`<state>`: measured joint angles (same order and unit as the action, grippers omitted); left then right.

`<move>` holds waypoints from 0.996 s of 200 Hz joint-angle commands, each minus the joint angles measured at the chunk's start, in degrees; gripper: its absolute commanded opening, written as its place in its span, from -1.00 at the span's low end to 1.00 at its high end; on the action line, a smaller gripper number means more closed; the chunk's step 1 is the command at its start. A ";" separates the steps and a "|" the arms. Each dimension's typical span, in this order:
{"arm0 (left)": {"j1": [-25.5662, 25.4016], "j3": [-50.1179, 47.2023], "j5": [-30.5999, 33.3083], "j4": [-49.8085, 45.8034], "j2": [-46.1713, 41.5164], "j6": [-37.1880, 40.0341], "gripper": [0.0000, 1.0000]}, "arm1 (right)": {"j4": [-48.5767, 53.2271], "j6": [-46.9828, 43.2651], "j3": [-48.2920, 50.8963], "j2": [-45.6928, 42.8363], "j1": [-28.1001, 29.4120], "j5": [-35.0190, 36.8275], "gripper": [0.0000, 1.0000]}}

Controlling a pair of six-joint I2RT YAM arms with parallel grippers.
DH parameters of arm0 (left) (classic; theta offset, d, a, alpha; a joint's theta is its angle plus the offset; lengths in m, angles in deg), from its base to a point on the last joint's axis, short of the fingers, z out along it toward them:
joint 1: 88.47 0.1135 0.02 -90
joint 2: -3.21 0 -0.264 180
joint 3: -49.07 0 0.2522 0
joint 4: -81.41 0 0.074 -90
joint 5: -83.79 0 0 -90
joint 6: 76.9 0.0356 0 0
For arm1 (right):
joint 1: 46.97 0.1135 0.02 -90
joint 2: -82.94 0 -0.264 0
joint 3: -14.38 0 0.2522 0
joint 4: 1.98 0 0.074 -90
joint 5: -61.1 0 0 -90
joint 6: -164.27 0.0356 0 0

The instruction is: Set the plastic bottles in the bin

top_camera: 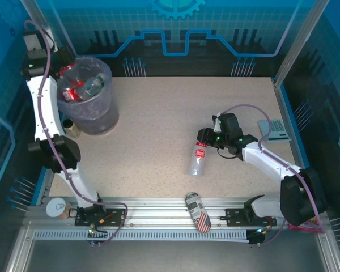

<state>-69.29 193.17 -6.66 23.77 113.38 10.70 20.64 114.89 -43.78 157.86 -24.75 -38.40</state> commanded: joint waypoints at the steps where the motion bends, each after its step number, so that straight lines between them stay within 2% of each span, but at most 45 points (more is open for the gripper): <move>1: -1.12 1.87 2.93 -3.66 2.08 7.05 -0.27 | -1.85 -0.72 -0.29 0.45 0.11 -0.92 -0.17; 31: -2.73 3.12 -0.68 -8.44 5.05 12.11 -0.26 | -2.36 -0.72 -0.35 1.07 -0.20 -1.65 -0.17; 92: -3.71 4.39 -5.98 -17.17 8.04 10.37 -0.19 | -2.85 -0.99 -0.15 1.15 -0.68 -2.18 -0.17; 120: -4.05 3.34 -8.95 -19.68 8.12 9.71 -0.06 | -4.41 -0.72 0.33 1.70 -0.78 -2.80 -0.17; 140: -4.66 1.76 -9.65 -20.53 7.69 9.88 0.16 | -4.73 -0.94 -0.03 2.50 -1.19 -3.84 -0.16; 158: -4.94 0.40 -8.93 -20.50 7.25 10.22 0.51 | -4.57 -1.24 -0.75 2.99 -1.39 -4.38 -0.16; 171: -4.94 -0.67 -8.57 -19.41 6.16 10.00 0.67 | -4.47 -1.50 -1.28 3.07 -1.38 -4.65 -0.16; 186: -4.94 -1.67 -7.76 -17.55 4.60 9.60 0.97 | -4.55 -1.51 -1.77 3.04 -1.39 -4.69 -0.16; 199: -4.94 -1.52 -7.15 -16.69 3.62 9.52 0.99 | -4.98 -1.27 -1.75 3.12 -1.39 -4.89 -0.16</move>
<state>-74.10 192.23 -13.41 6.88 120.92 20.69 17.23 114.32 -43.74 160.54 -25.39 -41.70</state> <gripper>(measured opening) 0.981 0.418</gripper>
